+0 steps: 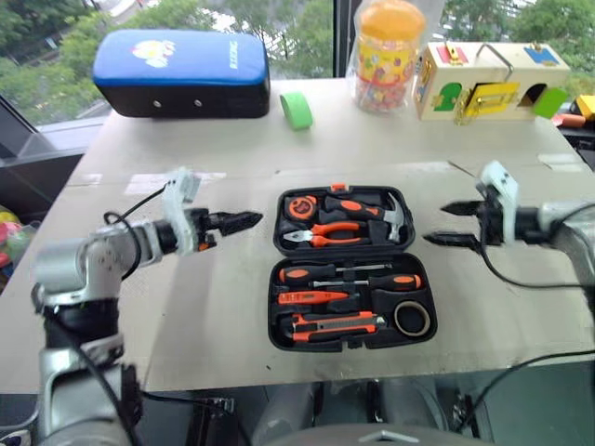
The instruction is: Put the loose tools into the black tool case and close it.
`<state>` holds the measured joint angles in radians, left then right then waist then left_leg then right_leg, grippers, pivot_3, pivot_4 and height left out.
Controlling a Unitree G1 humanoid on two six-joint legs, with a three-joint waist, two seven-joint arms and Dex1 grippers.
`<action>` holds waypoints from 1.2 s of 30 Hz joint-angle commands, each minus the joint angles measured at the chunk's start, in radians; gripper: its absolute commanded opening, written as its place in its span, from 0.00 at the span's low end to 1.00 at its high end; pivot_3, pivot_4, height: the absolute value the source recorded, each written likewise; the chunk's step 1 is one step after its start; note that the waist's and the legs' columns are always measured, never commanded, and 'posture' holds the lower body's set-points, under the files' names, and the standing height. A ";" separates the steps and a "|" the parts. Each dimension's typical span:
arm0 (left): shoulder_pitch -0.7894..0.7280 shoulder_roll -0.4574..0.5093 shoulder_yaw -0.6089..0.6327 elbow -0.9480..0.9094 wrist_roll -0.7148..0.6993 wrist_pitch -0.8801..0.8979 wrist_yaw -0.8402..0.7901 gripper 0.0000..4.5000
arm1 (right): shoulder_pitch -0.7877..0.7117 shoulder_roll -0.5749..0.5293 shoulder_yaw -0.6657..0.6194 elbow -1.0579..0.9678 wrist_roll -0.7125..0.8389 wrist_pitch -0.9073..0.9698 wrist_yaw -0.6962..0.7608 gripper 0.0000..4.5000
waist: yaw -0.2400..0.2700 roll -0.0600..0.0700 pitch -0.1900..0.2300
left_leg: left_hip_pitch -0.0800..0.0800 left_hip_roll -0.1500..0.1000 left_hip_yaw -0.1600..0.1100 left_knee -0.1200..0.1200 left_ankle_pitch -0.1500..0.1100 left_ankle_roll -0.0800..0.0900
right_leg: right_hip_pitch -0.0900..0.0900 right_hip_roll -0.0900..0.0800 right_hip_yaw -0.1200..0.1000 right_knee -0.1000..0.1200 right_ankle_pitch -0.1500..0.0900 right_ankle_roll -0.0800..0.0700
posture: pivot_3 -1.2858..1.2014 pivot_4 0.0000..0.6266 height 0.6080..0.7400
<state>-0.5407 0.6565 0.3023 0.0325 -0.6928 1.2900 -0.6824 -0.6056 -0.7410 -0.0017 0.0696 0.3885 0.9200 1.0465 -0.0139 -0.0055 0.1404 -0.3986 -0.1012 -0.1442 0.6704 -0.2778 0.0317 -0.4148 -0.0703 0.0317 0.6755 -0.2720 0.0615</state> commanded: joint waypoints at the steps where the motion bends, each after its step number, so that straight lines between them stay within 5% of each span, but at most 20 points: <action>1: -0.059 -0.044 -0.041 0.017 0.010 0.066 0.074 1.00 | -0.098 0.083 -0.031 0.049 0.035 0.165 -0.124 0.99 | -0.004 0.000 0.000 | 0.000 0.000 0.000 0.000 0.000 0.000 | 0.000 0.000 0.000 0.001 0.000 0.000 | 0.52 0.24 0.96; 7: -0.061 -0.070 -0.112 0.084 0.055 0.009 0.092 0.94 | -0.144 0.164 -0.007 0.122 0.009 0.196 -0.225 0.94 | -0.008 0.000 0.000 | 0.000 0.000 0.000 -0.001 0.000 0.000 | -0.002 0.000 0.000 0.001 0.000 0.000 | 0.52 0.24 0.96; 10: -0.059 -0.075 -0.124 0.108 0.063 -0.006 0.083 0.72 | -0.146 0.183 0.008 0.130 0.007 0.188 -0.239 0.70 | -0.007 0.000 0.000 | 0.000 0.000 0.001 0.000 0.000 -0.001 | -0.001 0.000 0.001 0.001 0.000 0.000 | 0.52 0.24 0.96; 17: -0.036 -0.091 -0.121 0.115 0.066 -0.023 0.073 0.01 | -0.134 0.197 0.036 0.138 -0.016 0.166 -0.278 0.00 | -0.006 0.000 -0.002 | 0.002 -0.001 0.001 0.000 0.001 -0.001 | 0.000 0.000 0.001 0.002 0.000 0.000 | 0.52 0.24 0.96; 31: 0.074 -0.150 -0.072 -0.112 0.027 -0.292 0.016 0.01 | -0.056 0.226 -0.032 -0.075 0.015 -0.051 -0.269 0.00 | -0.004 0.000 -0.003 | 0.002 0.000 0.001 -0.001 0.001 -0.002 | -0.001 0.000 0.002 0.002 0.000 0.000 | 0.52 0.24 0.96; 36: 0.158 -0.191 -0.066 -0.263 0.116 -0.564 0.031 0.01 | 0.051 0.223 -0.021 -0.159 -0.146 -0.486 -0.320 0.00 | -0.003 -0.001 -0.001 | -0.001 0.000 0.001 0.000 0.001 -0.002 | -0.003 0.000 0.001 0.002 0.000 0.000 | 0.52 0.24 0.96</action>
<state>-0.3776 0.4630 0.2486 -0.1162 -0.5971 0.8583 -0.6218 -0.5427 -0.5263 -0.0116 -0.0039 0.2665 0.6052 0.7385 -0.0172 -0.0064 0.1391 -0.3995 -0.1015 -0.1432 0.6701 -0.2767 0.0301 -0.4176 -0.0704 0.0332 0.6773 -0.2720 0.0615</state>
